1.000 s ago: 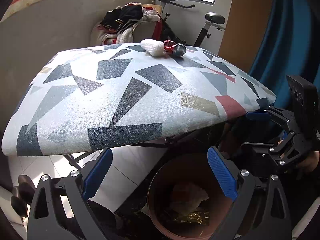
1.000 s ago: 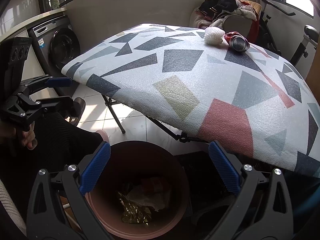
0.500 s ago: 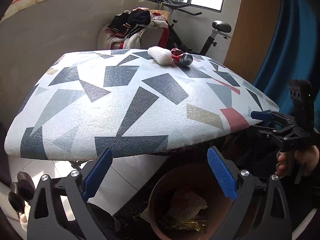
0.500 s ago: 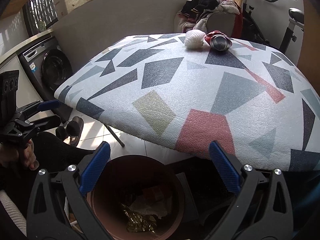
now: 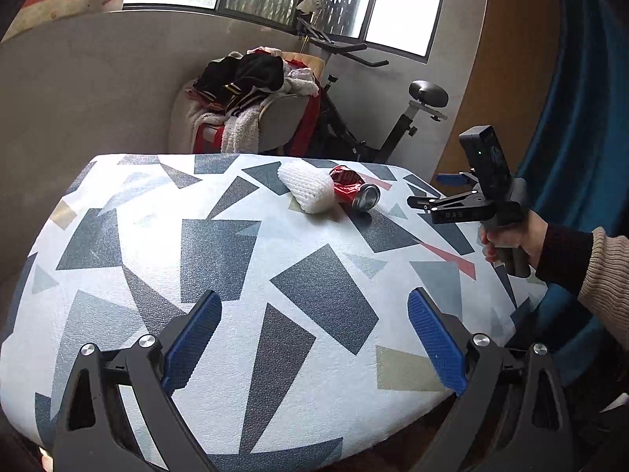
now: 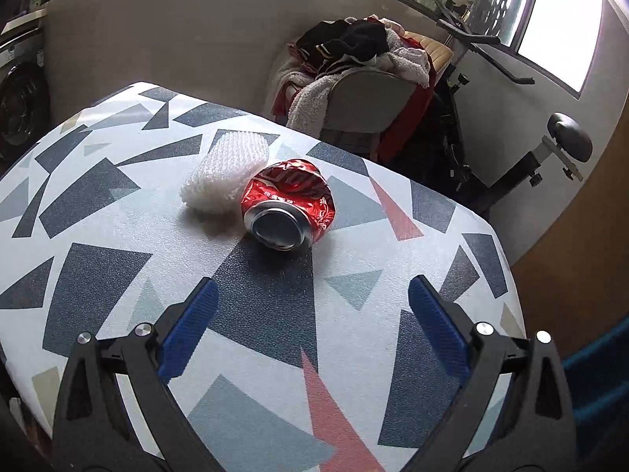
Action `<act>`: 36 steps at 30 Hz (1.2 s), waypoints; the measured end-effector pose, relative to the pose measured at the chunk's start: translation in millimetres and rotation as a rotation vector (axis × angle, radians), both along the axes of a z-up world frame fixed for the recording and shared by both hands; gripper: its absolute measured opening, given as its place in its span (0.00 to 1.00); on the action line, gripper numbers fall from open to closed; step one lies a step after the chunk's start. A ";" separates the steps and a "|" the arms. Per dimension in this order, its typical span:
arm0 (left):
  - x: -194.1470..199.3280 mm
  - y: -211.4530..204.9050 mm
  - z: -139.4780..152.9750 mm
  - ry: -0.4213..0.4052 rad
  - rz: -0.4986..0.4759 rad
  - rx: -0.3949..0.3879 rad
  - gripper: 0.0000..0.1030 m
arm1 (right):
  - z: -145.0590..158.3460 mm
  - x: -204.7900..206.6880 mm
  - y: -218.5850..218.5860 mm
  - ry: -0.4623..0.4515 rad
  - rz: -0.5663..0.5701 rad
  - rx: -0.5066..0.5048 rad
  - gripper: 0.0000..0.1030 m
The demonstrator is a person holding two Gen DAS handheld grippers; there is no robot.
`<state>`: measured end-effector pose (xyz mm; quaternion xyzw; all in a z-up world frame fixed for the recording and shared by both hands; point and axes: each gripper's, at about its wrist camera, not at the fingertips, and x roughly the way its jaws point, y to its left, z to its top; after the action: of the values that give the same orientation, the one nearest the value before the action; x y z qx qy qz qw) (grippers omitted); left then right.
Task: Collect trash
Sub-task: 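Raise both grippers over the board toward the foam net and red can, then grasp the crushed red can with the right gripper while the left grasps the white foam net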
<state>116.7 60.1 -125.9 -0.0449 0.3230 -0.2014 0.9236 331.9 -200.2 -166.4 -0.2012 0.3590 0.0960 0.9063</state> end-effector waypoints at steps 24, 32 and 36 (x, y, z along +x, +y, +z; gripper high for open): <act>136.0 -16.3 -28.1 0.127 -0.064 -0.123 0.90 | -31.8 67.9 65.2 0.092 0.371 -0.089 0.53; 152.6 -18.8 -34.0 0.157 -0.057 -0.160 0.90 | -34.5 59.2 71.7 0.069 0.372 -0.149 0.20; 174.5 -19.1 -41.8 0.197 -0.033 -0.213 0.90 | -16.5 35.9 45.9 0.003 0.276 0.013 0.20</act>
<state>291.2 41.0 -167.7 -0.1570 0.3897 -0.2442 0.8740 367.8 -154.3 -182.9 -0.2428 0.3287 0.2222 0.8852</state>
